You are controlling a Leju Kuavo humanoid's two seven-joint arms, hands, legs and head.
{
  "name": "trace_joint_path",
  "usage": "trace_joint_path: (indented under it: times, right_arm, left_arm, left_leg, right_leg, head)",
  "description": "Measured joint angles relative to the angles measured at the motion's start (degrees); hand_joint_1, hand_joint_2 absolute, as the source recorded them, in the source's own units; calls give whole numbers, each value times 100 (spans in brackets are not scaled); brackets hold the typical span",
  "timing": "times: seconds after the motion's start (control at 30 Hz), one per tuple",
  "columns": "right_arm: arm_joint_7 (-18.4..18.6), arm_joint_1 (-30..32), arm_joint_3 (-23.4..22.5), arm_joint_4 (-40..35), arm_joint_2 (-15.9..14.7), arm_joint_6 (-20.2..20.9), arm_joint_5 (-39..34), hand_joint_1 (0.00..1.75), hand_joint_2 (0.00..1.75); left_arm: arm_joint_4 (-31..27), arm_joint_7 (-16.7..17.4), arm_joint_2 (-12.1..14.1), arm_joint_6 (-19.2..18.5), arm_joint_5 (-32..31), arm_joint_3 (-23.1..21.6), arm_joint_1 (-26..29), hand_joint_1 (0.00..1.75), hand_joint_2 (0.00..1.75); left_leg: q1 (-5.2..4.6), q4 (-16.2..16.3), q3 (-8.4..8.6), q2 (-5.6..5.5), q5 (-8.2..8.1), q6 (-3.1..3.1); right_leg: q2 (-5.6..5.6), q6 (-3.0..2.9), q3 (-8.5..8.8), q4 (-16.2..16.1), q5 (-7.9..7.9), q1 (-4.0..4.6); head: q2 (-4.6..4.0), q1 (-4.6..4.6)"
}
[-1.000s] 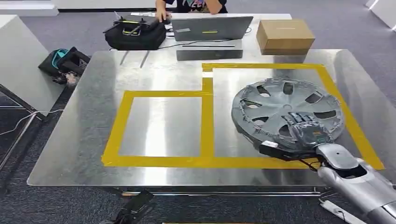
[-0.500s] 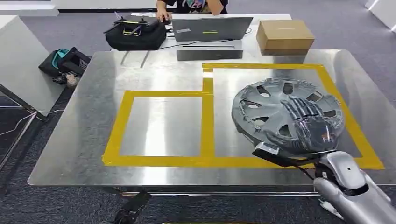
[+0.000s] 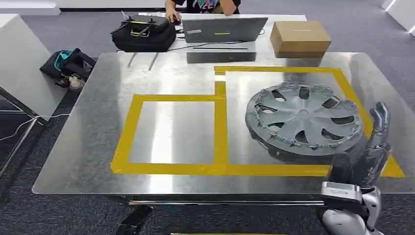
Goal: Take the parts from the cabinet and place them on the table.
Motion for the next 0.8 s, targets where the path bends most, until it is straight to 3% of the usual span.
trace_joint_path:
  times: [0.1,0.13,0.17,0.2,0.27,0.3,0.33,0.43,0.47,0.53,0.6,0.63,0.67,0.7,0.77,0.8]
  right_arm:
    - [-228,150,-185,-57,70,303,-705,0,0]
    - [-313,223,-263,-68,98,431,-1013,0,0]
    - [-399,283,-364,-83,133,546,-1299,0,0]
    - [-450,316,-449,-102,162,598,-1415,0,0]
    - [-498,331,-577,-153,195,649,-1492,0,0]
    - [-511,337,-619,-166,210,656,-1503,0,0]
    - [-516,355,-636,-181,229,669,-1521,0,0]
    - [-518,396,-715,-207,269,682,-1540,0,0]
    - [-526,398,-726,-207,291,721,-1591,0,0]
    - [-572,418,-789,-236,321,871,-1763,0,0]
    - [-612,466,-857,-236,345,986,-1870,0,0]
    - [-622,488,-876,-236,352,1029,-1901,0,0]
    - [-634,504,-900,-236,356,1080,-1923,0,0]
    - [-644,511,-920,-236,374,1136,-1953,0,0]
    - [-653,517,-955,-236,393,1217,-1993,0,0]
    - [-653,522,-973,-236,404,1257,-2006,0,0]
  left_arm:
    - [2,-2,4,33,44,48,42,0,0]
    - [2,-4,11,37,52,74,62,0,0]
    - [2,-7,15,39,59,105,80,0,0]
    - [2,-9,22,39,63,116,92,0,0]
    - [2,-13,24,37,70,140,100,0,0]
    - [2,-13,29,39,72,149,99,0,0]
    - [2,-15,39,37,76,157,95,0,0]
    - [2,-15,48,39,79,181,101,0,0]
    - [2,-15,61,39,79,190,101,0,0]
    - [2,-15,61,42,79,197,101,0,0]
    - [2,-15,63,39,79,219,102,0,0]
    - [2,-15,63,37,79,232,105,0,0]
    - [2,-15,63,37,79,240,108,0,0]
    - [2,-15,63,37,79,245,107,0,0]
    - [2,-15,66,35,79,249,97,0,0]
    - [2,-15,70,35,79,251,83,0,0]
  left_leg:
    - [4,12,-23,1,10,9]
    - [3,25,-32,1,11,6]
    - [3,37,-36,1,11,5]
    - [4,50,-41,0,8,2]
    - [17,92,-45,-1,-6,-32]
    - [-7,107,-63,-4,-12,-80]
    - [-14,129,-96,-11,-5,-106]
    - [-13,154,-125,-15,40,-178]
    - [-2,188,-159,-8,-11,-223]
    - [17,626,-344,-3,-471,-314]
    - [57,1593,-698,-3,-1013,-360]
    - [66,1848,-773,-3,-1095,-366]
    - [71,1872,-730,-2,-1046,-362]
    - [74,1663,-580,-2,-882,-350]
    - [72,753,-4,-3,-488,-302]
    - [71,274,331,-2,-421,-267]
  right_leg:
    - [-3,16,-519,1324,-646,-1]
    - [-2,23,-607,1564,-681,0]
    - [-5,24,-550,1498,-567,-1]
    - [-6,22,-389,1210,-373,-2]
    - [-17,27,174,207,64,-11]
    - [-6,30,375,-78,-70,9]
    - [22,-43,407,-90,5,24]
    - [17,-130,317,-87,0,26]
    - [4,-190,286,-111,38,-7]
    - [-10,-277,209,-111,96,-8]
    - [-27,-291,96,-106,173,-2]
    - [-33,-289,49,-105,203,-1]
    - [-33,-280,-5,-102,243,-1]
    - [-31,-266,-55,-102,283,0]
    - [-23,-231,-123,-102,354,-1]
    - [-24,-201,-135,-102,390,-1]
  head:
    - [0,24]
    - [0,17]
    - [0,20]
    - [0,22]
    - [0,22]
    - [0,17]
    - [0,27]
    - [0,15]
    - [0,20]
    - [0,-15]
    - [0,-15]
    - [0,-15]
    - [0,-18]
    - [0,-15]
    - [0,-18]
    - [0,-18]
